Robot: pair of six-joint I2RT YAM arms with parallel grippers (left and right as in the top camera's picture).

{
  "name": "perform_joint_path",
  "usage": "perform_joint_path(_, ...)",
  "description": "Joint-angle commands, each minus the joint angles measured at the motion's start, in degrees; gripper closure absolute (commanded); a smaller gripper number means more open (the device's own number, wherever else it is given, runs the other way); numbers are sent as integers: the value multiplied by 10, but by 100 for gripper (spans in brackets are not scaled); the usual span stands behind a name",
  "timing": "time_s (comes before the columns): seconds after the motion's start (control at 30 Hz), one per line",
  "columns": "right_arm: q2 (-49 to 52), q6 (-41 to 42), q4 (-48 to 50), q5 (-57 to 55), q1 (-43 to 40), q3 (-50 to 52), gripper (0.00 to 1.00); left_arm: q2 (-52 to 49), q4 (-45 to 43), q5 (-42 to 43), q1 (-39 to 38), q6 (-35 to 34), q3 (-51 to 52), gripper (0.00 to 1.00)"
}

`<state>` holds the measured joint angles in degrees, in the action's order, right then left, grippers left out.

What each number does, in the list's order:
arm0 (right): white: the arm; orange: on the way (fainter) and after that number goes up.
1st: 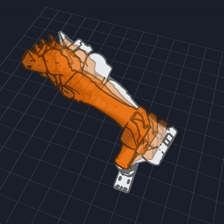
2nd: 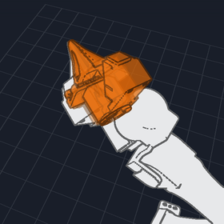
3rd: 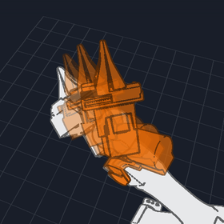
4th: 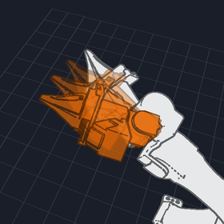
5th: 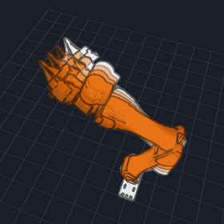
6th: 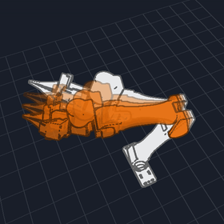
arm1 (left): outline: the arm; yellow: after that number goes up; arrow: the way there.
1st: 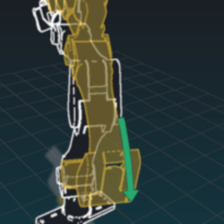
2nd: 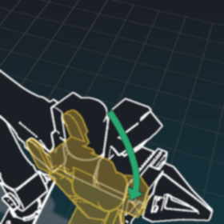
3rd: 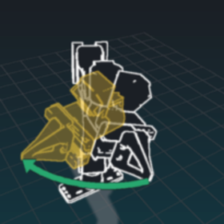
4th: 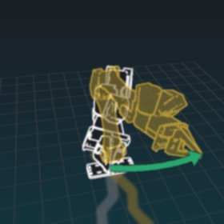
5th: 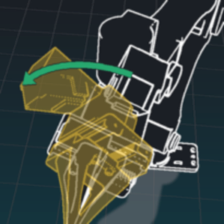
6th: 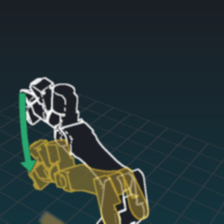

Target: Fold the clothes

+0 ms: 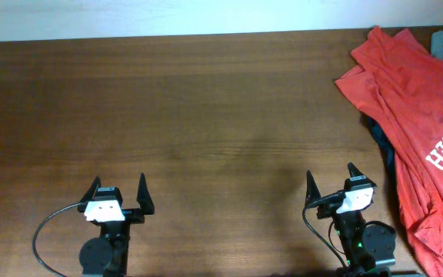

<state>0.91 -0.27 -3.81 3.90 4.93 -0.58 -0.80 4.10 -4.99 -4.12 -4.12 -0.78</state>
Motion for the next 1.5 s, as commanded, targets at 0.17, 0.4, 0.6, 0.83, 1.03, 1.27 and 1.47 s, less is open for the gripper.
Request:
perform_joint_path(0.17, -4, -3, -3, -1, 3, 3, 1, 5, 0, -8, -3, -1, 3, 1)
perform_joint_path(0.4, -4, -3, -3, -1, 3, 3, 1, 5, 0, -8, -3, -1, 3, 1)
perform_joint_path(0.6, -4, -3, -3, -1, 3, 3, 1, 5, 0, -8, -3, -1, 3, 1)
perform_joint_path(0.83, -4, -3, -3, -1, 3, 3, 1, 5, 0, -8, -3, -1, 3, 1)
perform_joint_path(1.03, -4, -3, -2, -1, 3, 3, 1, 5, -2, -23, -2, 1, 3, 1)
perform_joint_path(1.27, -4, 40, 1, 3, 3, 0, 1, 5, -6, 3, -2, -6, 2, 1)
perform_joint_path(1.47, -3, 40, -33, -28, 3, -51, 2, 2, 5, 26, -2, -6, -20, 1)
